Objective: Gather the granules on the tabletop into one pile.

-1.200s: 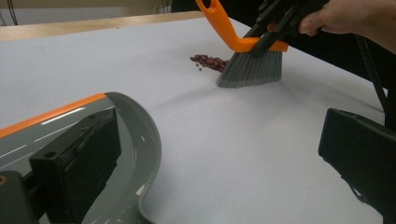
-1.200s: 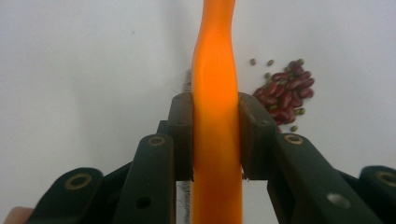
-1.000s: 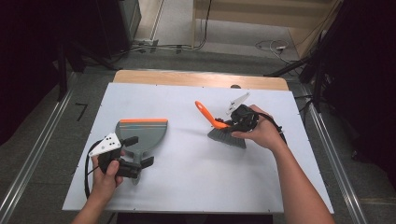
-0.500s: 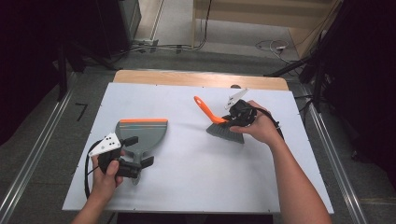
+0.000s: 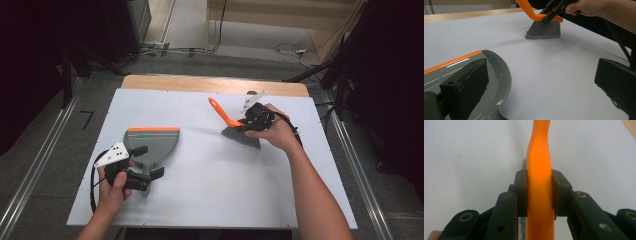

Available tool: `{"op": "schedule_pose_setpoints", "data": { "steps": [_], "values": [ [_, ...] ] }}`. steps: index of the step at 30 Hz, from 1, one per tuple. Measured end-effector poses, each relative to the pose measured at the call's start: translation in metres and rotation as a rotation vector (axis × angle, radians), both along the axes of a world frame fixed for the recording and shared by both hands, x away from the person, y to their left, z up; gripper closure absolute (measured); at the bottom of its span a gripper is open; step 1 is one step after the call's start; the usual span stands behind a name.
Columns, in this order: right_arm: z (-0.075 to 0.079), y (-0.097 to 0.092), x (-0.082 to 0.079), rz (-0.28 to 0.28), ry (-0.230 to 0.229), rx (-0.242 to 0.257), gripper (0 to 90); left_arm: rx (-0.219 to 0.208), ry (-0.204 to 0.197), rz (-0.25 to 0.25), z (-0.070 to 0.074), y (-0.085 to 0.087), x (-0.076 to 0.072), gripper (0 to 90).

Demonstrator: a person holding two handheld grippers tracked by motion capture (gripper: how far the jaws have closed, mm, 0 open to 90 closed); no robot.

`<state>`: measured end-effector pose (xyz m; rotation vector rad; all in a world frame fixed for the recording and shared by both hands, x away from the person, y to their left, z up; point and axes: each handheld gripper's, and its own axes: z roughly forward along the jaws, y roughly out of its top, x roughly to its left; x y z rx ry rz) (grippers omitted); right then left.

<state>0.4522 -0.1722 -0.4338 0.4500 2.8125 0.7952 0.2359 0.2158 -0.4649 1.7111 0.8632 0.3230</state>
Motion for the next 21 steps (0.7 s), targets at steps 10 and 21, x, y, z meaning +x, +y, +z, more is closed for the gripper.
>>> {"op": "schedule_pose_setpoints", "data": {
  "steps": [10,21],
  "values": [
    [0.006,-0.002,-0.005,-0.013,0.010,0.012,68.8,0.002,0.001,0.002,0.000,0.001,0.000,0.0],
    [0.024,0.001,-0.020,-0.024,0.028,0.043,68.8,0.004,0.000,0.002,0.000,0.001,0.000,0.0]
  ]
}}
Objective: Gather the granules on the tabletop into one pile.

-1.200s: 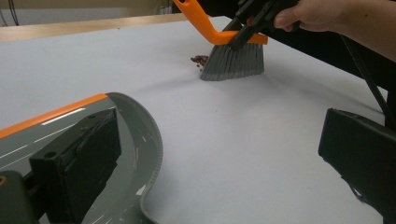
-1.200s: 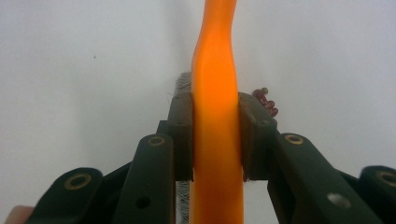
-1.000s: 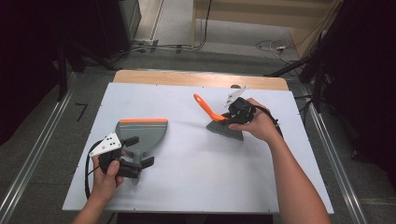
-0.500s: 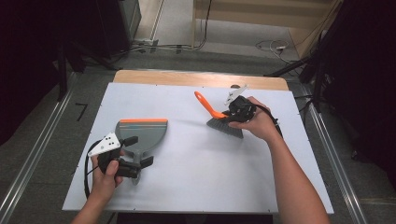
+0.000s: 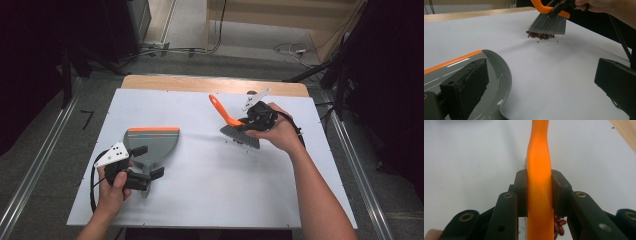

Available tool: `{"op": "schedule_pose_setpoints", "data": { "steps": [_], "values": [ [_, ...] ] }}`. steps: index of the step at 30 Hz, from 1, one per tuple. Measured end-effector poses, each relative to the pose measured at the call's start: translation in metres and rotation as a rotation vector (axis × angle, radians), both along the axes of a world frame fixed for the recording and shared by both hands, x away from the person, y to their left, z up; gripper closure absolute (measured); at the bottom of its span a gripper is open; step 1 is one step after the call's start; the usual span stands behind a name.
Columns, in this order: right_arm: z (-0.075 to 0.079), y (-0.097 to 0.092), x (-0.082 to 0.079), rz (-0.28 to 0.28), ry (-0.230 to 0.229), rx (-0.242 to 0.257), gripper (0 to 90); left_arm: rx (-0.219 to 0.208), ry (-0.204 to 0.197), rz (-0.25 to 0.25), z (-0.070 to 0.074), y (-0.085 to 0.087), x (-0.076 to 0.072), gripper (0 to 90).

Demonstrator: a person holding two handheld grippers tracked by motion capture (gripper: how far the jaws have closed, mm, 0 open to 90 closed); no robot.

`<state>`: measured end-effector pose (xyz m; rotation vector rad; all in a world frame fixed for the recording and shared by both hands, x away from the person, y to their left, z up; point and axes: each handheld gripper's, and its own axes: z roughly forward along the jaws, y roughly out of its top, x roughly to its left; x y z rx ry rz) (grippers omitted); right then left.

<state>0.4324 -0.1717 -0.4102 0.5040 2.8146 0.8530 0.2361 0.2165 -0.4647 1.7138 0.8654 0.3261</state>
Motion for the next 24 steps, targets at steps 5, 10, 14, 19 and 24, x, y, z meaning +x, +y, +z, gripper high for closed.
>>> {"op": "schedule_pose_setpoints", "data": {
  "steps": [5,10,14,19,24],
  "values": [
    [-0.003,0.012,-0.011,-0.006,0.118,0.027,68.8,-0.002,-0.001,0.000,0.000,0.000,0.000,0.0],
    [-0.017,0.025,-0.016,0.034,0.204,-0.017,68.8,-0.003,-0.001,-0.001,0.000,0.001,0.000,0.0],
    [-0.023,0.021,-0.007,-0.003,0.165,-0.045,68.6,-0.005,-0.004,-0.001,0.001,0.000,-0.001,0.0],
    [-0.017,0.020,-0.005,-0.055,0.017,-0.097,68.8,-0.004,-0.003,-0.002,0.000,0.002,0.000,0.0],
    [-0.008,0.015,-0.005,-0.057,-0.001,-0.035,68.8,-0.002,-0.002,-0.003,0.000,0.001,0.000,0.0]
  ]
}}
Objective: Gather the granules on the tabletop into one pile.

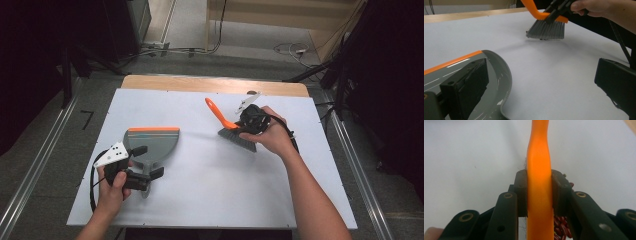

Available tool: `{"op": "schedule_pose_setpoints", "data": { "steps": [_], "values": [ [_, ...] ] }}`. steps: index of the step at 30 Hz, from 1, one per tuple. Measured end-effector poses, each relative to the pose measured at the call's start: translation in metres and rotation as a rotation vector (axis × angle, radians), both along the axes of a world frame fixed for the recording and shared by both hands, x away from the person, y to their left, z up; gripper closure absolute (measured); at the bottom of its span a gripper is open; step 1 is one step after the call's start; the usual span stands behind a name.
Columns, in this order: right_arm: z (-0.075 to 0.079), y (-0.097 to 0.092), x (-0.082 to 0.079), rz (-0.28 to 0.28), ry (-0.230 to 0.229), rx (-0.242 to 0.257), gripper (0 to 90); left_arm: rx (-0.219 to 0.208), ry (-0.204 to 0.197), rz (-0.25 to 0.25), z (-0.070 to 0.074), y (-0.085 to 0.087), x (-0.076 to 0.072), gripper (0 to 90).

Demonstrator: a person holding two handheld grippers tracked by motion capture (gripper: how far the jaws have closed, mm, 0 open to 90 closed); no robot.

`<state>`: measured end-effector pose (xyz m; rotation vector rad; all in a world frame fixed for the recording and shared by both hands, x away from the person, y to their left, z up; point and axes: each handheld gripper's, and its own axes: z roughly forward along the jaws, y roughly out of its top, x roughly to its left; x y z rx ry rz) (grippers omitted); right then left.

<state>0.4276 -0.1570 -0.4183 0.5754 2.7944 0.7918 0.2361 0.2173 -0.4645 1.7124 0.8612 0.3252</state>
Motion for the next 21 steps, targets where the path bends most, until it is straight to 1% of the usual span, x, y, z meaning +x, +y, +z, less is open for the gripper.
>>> {"op": "schedule_pose_setpoints", "data": {
  "steps": [1,4,6,7,9,10,11,12,13,15,16,17,18,19,21],
  "values": [
    [0.003,-0.001,-0.001,-0.005,-0.006,0.011,68.8,-0.001,0.000,0.000,0.000,0.000,0.000,0.0],
    [0.012,-0.005,-0.005,-0.006,-0.023,0.018,68.8,-0.001,0.000,0.001,0.000,0.000,0.000,0.0],
    [0.015,-0.007,-0.008,-0.012,-0.015,0.023,68.8,0.000,0.001,0.001,0.000,0.000,0.000,0.0],
    [0.016,-0.010,-0.009,-0.003,0.004,0.023,68.8,0.000,0.001,0.002,0.000,0.000,0.000,0.0],
    [0.013,-0.011,-0.010,0.013,0.066,0.042,68.8,0.002,0.002,0.000,0.000,-0.001,0.000,0.0],
    [0.013,-0.011,-0.010,0.013,0.066,0.042,68.8,0.002,0.002,0.000,0.000,-0.001,0.000,0.0],
    [0.010,-0.011,-0.010,0.021,0.088,0.045,68.8,0.003,0.001,-0.002,-0.001,-0.002,0.001,0.0],
    [0.000,-0.008,-0.009,0.025,0.117,0.027,68.7,0.004,0.003,-0.001,0.000,-0.002,0.001,0.0],
    [0.000,-0.008,-0.009,0.025,0.117,0.027,68.7,0.004,0.003,-0.002,-0.001,-0.002,0.001,0.0],
    [-0.010,-0.005,-0.006,0.017,0.141,0.003,68.8,0.005,0.002,-0.002,0.000,-0.002,0.001,0.0],
    [-0.014,-0.004,-0.004,0.010,0.141,0.002,68.8,0.004,0.003,-0.003,-0.001,-0.002,0.001,0.0],
    [-0.014,-0.005,-0.001,-0.003,0.147,0.025,68.8,0.002,0.001,-0.003,-0.001,-0.002,0.001,0.0],
    [-0.015,-0.006,0.004,-0.023,0.124,0.010,68.5,0.005,0.002,-0.002,-0.001,-0.002,0.001,0.0],
    [-0.015,-0.006,0.004,-0.023,0.124,0.010,68.5,0.007,0.003,0.000,-0.001,-0.002,0.001,0.0],
    [-0.016,-0.008,0.009,-0.046,0.127,0.019,68.3,0.006,0.003,-0.001,-0.001,-0.002,0.002,0.0]
  ]
}}
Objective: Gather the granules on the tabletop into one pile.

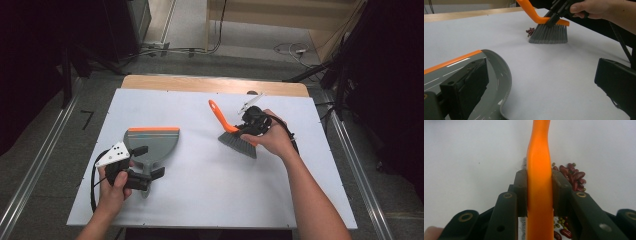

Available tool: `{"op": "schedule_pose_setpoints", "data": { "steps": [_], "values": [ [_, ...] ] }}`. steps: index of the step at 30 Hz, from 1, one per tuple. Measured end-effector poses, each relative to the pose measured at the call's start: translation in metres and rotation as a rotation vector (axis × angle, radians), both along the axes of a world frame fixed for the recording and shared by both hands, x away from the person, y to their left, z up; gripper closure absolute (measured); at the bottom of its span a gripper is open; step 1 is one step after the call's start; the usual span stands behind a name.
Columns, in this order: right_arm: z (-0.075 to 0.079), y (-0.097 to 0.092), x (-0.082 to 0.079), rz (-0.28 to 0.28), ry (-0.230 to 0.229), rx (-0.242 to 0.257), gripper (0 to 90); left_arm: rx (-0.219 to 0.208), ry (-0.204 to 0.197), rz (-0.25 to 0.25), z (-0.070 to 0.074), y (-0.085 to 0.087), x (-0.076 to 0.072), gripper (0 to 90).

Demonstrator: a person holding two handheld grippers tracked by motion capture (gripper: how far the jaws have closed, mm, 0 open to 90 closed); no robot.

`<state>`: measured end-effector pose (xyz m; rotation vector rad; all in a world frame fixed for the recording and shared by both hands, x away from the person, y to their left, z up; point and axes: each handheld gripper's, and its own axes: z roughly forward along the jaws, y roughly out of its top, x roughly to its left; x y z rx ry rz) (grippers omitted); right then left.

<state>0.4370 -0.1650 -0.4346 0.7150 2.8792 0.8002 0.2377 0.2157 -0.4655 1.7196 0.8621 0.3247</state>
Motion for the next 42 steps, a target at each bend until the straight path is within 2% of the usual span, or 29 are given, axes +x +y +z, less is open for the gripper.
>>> {"op": "schedule_pose_setpoints", "data": {
  "steps": [6,11,17,22,26,32,34,37,42],
  "values": [
    [0.003,-0.002,0.000,-0.040,-0.100,-0.044,68.5,-0.003,-0.003,0.002,0.001,0.001,-0.001,0.0],
    [0.009,-0.006,-0.003,-0.046,-0.109,-0.032,68.7,-0.006,-0.007,-0.006,0.001,0.001,-0.002,0.0],
    [0.030,-0.016,-0.024,-0.053,-0.133,0.042,68.7,-0.005,-0.003,-0.003,0.001,0.000,-0.001,0.0],
    [0.040,-0.036,-0.045,-0.137,-0.115,0.136,68.7,-0.014,-0.005,-0.003,0.001,-0.001,-0.002,0.0],
    [0.038,-0.053,-0.063,-0.170,-0.115,0.165,68.8,-0.016,-0.008,-0.003,0.002,0.000,-0.002,0.0],
    [0.030,-0.079,-0.088,-0.225,-0.104,0.248,68.8,-0.026,-0.019,0.010,0.002,-0.001,-0.004,0.0],
    [0.027,-0.088,-0.097,-0.261,-0.109,0.284,68.7,-0.028,-0.025,0.013,0.003,0.000,-0.005,0.0],
    [0.023,-0.101,-0.107,-0.298,-0.126,0.303,68.7,-0.036,-0.026,0.018,0.003,0.001,-0.005,0.0],
    [0.016,-0.121,-0.119,-0.334,-0.124,0.323,68.7,-0.043,-0.036,0.026,0.004,0.001,-0.006,0.0]
  ]
}}
